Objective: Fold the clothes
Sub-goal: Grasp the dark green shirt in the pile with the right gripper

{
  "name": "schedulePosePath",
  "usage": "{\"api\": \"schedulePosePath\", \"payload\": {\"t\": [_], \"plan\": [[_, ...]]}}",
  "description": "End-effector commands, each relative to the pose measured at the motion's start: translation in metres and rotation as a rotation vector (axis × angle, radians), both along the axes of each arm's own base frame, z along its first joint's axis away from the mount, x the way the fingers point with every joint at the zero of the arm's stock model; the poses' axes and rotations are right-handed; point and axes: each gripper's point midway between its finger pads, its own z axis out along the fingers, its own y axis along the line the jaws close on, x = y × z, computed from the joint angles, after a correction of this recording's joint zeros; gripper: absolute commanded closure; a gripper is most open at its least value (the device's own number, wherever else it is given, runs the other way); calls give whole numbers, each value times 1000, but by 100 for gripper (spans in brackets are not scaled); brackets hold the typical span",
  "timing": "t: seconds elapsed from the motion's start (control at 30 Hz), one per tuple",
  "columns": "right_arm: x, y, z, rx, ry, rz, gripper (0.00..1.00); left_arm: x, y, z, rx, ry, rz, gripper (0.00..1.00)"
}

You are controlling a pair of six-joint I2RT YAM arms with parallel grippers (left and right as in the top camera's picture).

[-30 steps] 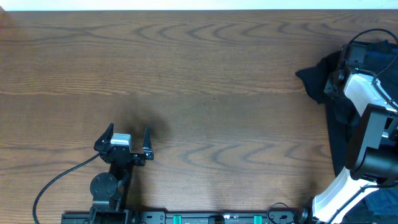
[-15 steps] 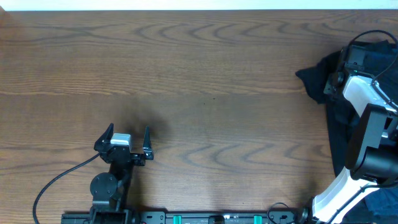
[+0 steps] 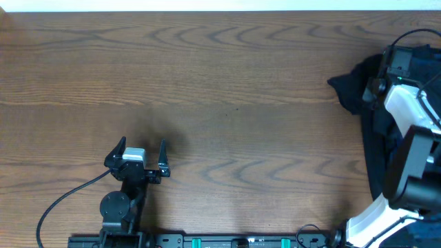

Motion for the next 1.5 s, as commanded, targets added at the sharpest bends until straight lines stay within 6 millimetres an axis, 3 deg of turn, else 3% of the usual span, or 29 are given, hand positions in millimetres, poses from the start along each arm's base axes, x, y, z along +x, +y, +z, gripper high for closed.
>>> {"api": "schedulePosePath", "payload": {"t": [0.0,0.3,0.4,0.63,0.9,1.27,1.47], "plan": [[10,23,38,59,-108,68,99,-1,-5,-14,10,42,-28,2],[13,85,73,187,-178,234,98,-1,-5,-14,10,42,-28,2],[10,88,78,159,-167,235,86,-1,-5,-14,10,42,-29,2],[-5,84,68,157,-98,213,81,-1,-5,-14,10,42,-28,2],[-15,111,38,301,-5,259,79,-1,-5,-14,10,42,-28,2],[-26,112,-25,373,134,132,65,-1,-5,-14,10,42,-28,2],[-27,112,-49,382,180,124,59,-1,-5,-14,10,42,-28,2]]}}
